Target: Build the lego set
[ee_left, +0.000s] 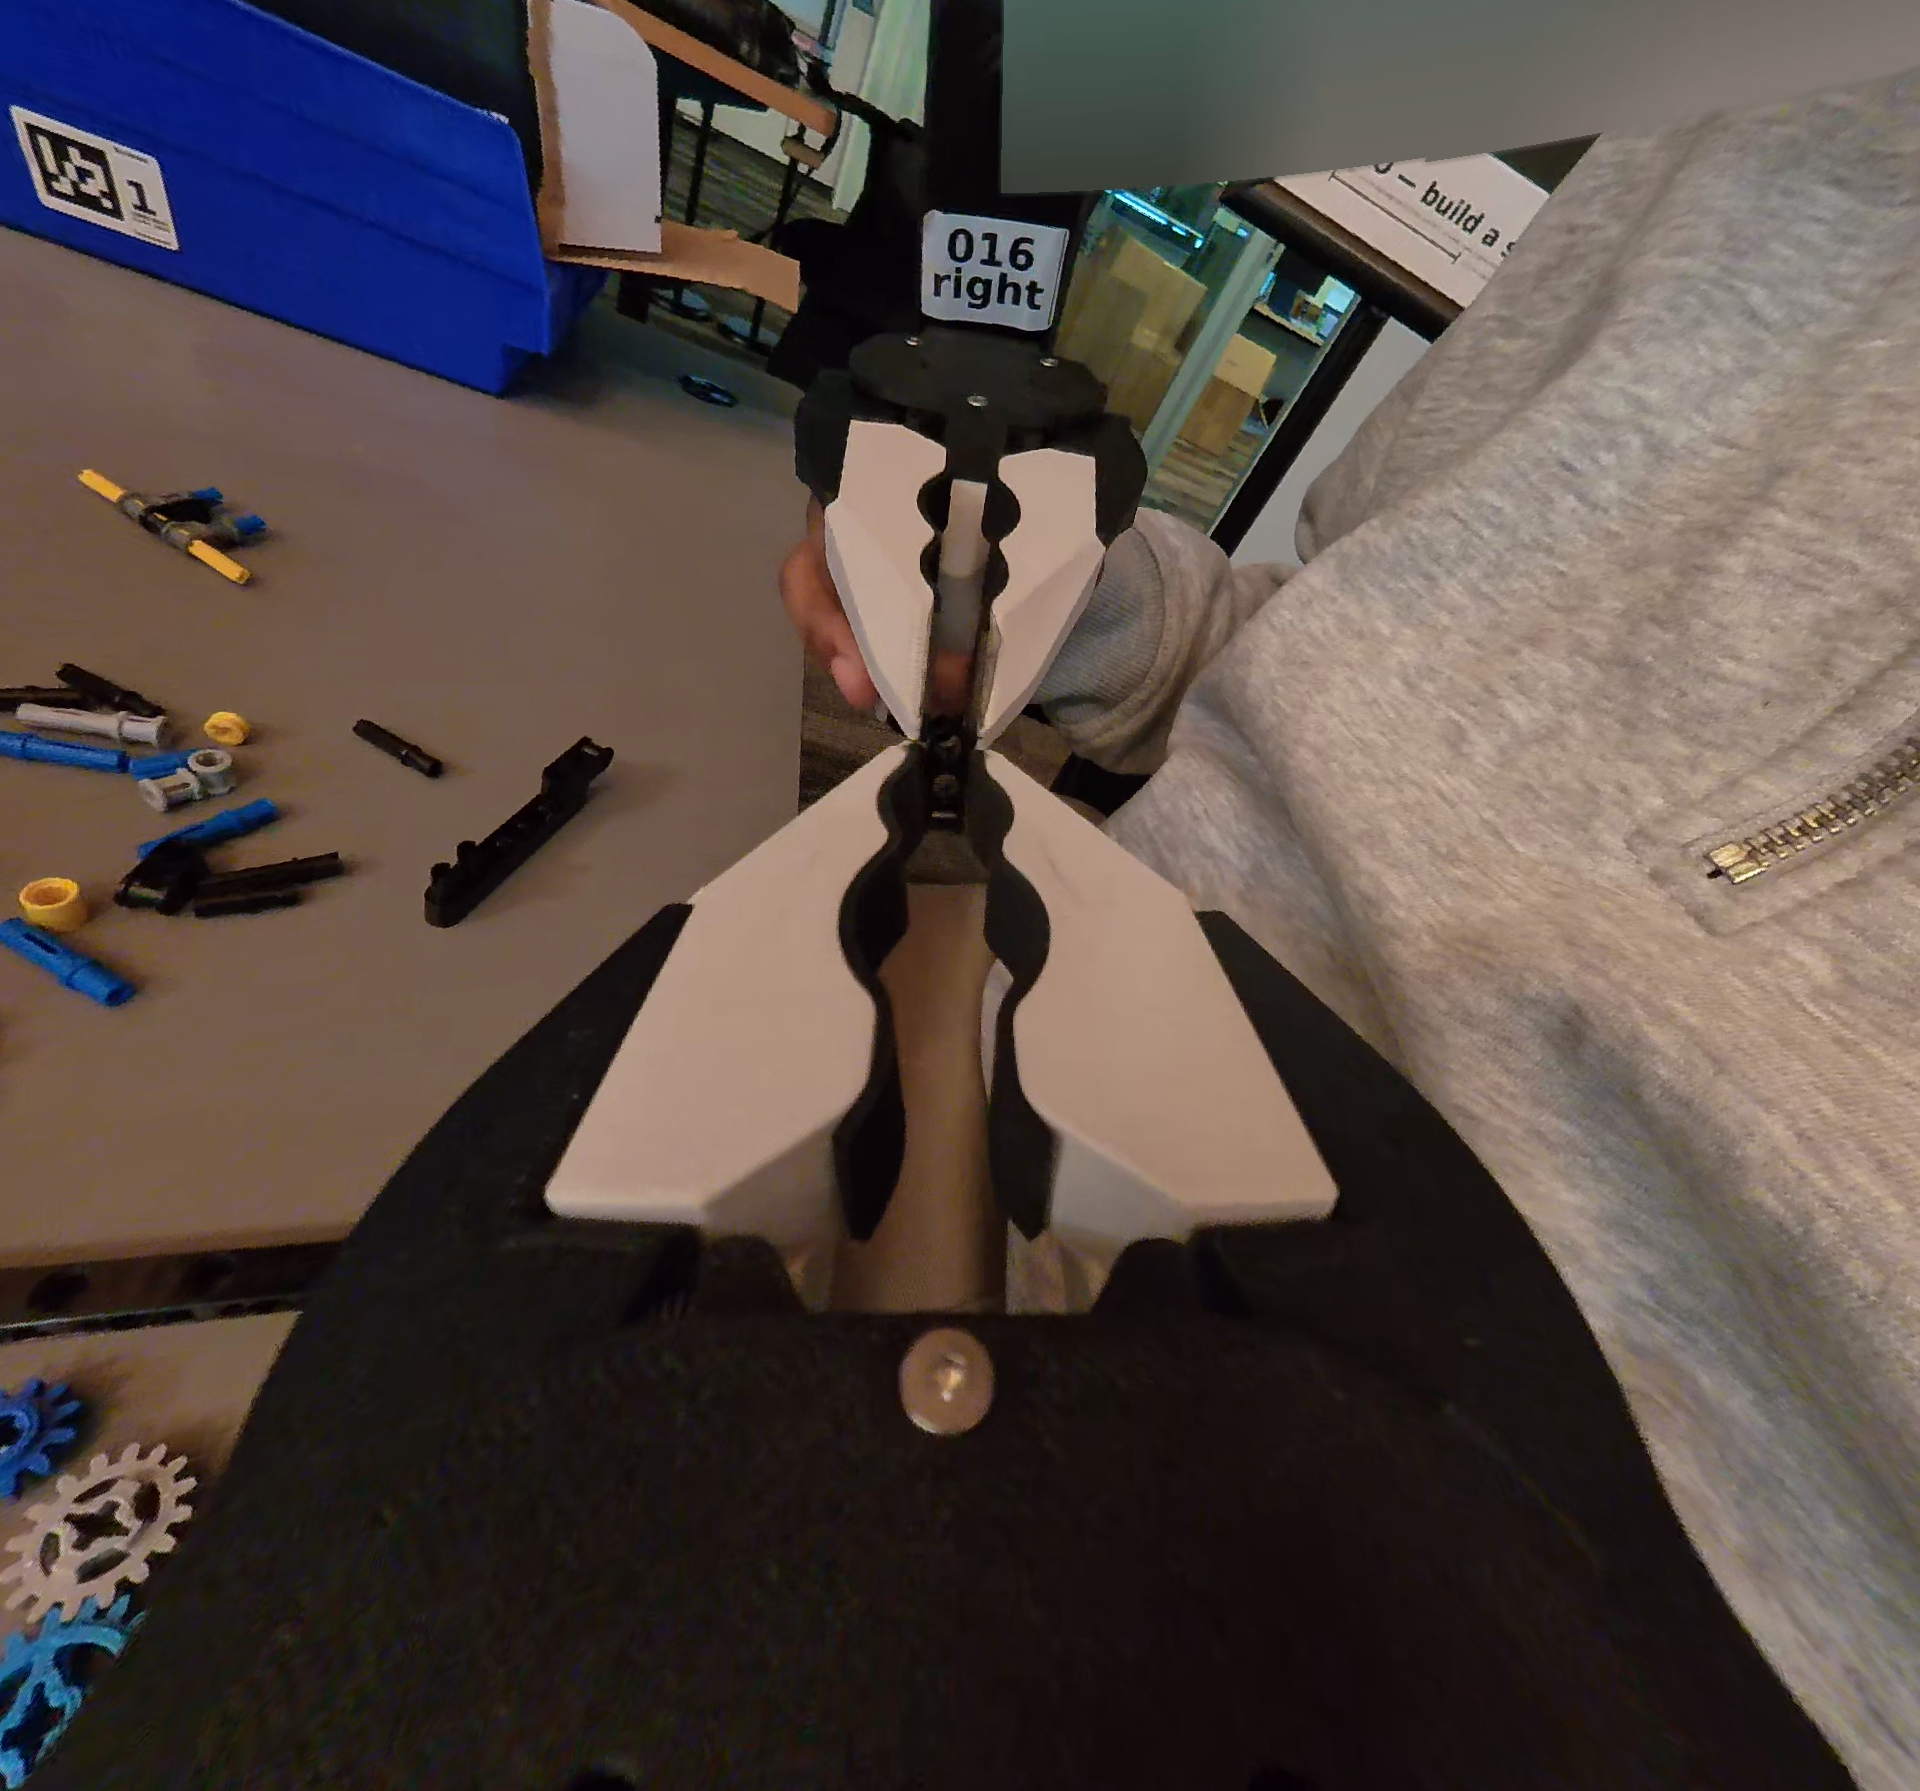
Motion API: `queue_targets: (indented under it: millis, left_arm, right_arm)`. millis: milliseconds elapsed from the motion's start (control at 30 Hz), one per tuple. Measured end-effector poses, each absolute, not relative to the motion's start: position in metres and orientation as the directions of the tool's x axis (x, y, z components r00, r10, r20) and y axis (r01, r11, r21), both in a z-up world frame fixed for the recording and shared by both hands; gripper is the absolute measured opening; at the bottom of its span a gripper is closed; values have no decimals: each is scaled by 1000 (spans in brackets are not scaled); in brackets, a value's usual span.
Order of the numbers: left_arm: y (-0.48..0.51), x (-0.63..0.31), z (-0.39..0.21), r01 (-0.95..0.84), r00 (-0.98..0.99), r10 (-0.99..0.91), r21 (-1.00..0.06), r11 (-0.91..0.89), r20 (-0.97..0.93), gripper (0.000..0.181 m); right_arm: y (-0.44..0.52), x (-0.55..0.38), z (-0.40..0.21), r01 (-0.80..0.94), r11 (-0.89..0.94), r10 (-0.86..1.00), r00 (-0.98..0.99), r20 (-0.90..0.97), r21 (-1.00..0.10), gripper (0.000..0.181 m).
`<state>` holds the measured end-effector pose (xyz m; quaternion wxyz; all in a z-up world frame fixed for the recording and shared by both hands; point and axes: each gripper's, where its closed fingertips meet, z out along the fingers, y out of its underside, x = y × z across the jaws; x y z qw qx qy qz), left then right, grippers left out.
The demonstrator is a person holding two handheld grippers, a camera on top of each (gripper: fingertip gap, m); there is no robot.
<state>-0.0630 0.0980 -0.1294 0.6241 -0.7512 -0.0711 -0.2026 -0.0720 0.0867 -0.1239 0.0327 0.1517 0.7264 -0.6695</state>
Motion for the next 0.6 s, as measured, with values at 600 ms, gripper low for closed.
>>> queue_targets:
  millis: [600]
  left_arm:
    - [89,-129,-147,186,981,131,-863,-470,140,5]
  right_arm:
    - [145,-154,-156,357,186,621,-765,-172,-915,25]
